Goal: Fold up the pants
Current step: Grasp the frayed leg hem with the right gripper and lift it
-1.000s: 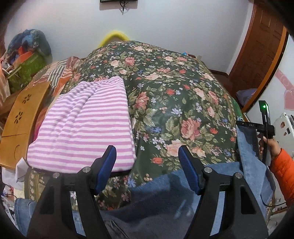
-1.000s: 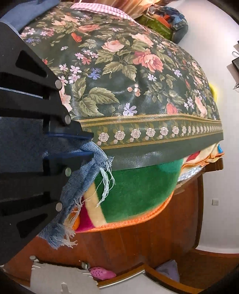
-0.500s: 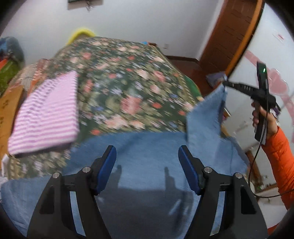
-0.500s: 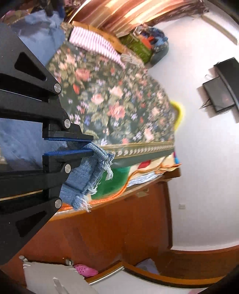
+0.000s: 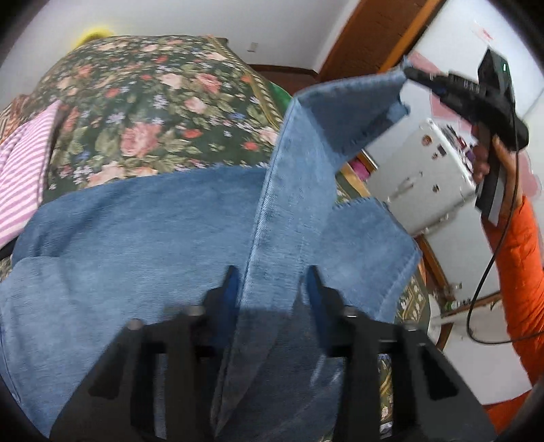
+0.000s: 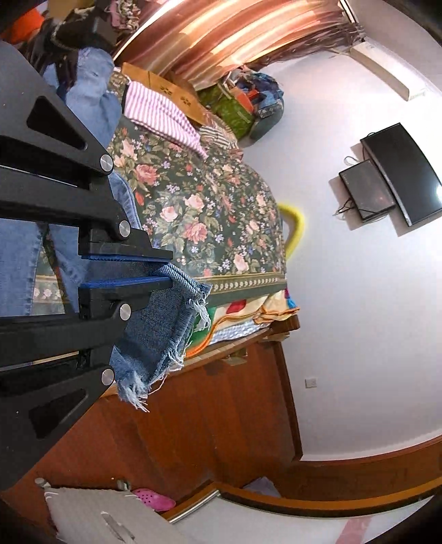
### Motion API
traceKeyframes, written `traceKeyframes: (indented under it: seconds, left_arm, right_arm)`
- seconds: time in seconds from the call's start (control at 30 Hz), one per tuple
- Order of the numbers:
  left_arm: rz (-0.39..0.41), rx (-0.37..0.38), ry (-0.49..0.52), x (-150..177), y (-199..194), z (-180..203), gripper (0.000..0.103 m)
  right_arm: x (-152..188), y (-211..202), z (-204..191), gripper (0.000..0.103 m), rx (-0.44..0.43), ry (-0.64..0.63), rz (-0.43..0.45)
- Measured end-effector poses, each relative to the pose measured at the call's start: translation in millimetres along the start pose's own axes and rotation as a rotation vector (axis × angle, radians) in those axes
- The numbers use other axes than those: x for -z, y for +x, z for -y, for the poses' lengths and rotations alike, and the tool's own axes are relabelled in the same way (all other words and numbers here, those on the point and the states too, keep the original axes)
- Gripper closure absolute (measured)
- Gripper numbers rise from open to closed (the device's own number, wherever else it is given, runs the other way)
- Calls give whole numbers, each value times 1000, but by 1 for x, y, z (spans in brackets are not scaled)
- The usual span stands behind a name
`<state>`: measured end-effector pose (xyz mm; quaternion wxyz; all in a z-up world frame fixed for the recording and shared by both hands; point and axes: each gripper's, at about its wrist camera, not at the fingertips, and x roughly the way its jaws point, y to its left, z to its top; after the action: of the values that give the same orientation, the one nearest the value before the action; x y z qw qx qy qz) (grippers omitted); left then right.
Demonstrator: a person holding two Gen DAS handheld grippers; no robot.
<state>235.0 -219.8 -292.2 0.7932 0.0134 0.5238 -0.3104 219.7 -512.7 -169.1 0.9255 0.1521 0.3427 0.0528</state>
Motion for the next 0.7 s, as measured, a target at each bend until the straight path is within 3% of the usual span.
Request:
traceKeyframes:
  seconds: [0.1,0.37,0.53,0.7]
  left_arm:
    - [10,-25,30,-1,-1,8,91]
    - [144,-47,98,-8,-50,35,92]
    - [125,-41,115,4,-44,50,93]
    - [70,-29,98,19,-22,56,93]
  right_arm:
    - [-5,-9,-2,96,-9,-7,25]
    - [-18,-36,-4,96,-32,-38,94]
    - [-9,-54,12,96,-14,-23,115]
    - [25,-56,39,96,41,15,57]
